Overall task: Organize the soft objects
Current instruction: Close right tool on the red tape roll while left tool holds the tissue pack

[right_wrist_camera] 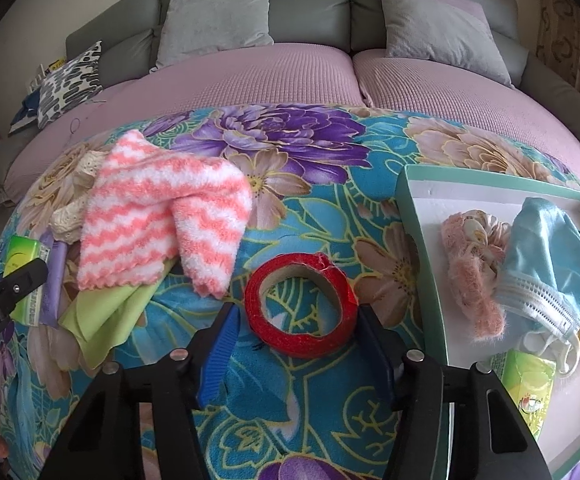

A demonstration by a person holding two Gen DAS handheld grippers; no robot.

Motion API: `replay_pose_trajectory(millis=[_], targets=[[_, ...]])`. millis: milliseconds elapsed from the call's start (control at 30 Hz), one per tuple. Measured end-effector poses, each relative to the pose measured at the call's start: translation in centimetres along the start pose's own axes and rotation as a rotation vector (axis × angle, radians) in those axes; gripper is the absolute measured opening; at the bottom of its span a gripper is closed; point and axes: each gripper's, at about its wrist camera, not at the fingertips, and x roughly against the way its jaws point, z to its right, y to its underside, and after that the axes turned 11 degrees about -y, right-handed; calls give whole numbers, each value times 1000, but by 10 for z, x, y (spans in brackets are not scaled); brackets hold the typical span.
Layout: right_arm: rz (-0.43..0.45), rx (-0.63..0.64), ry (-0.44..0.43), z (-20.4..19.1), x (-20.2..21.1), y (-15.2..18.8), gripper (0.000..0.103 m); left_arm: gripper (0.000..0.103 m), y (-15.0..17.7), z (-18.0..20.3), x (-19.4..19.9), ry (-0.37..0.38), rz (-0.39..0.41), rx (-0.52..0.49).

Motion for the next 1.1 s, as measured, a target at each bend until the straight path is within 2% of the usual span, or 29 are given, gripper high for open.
replay_pose_trajectory(millis=[400,667,867,1100], targets=[[9,-6,2,2,1,0,57,52,-2,1,3,-7,13,-1],[56,-9,-17,2,27,-2,57,52,-7,5,22,-3,61,-10],[93,-14,2,8,55,-1,57,52,-11,23,38,22,97,-45],[122,-33,34,30,85,4,57,52,-11,61,62,69,136,-104]])
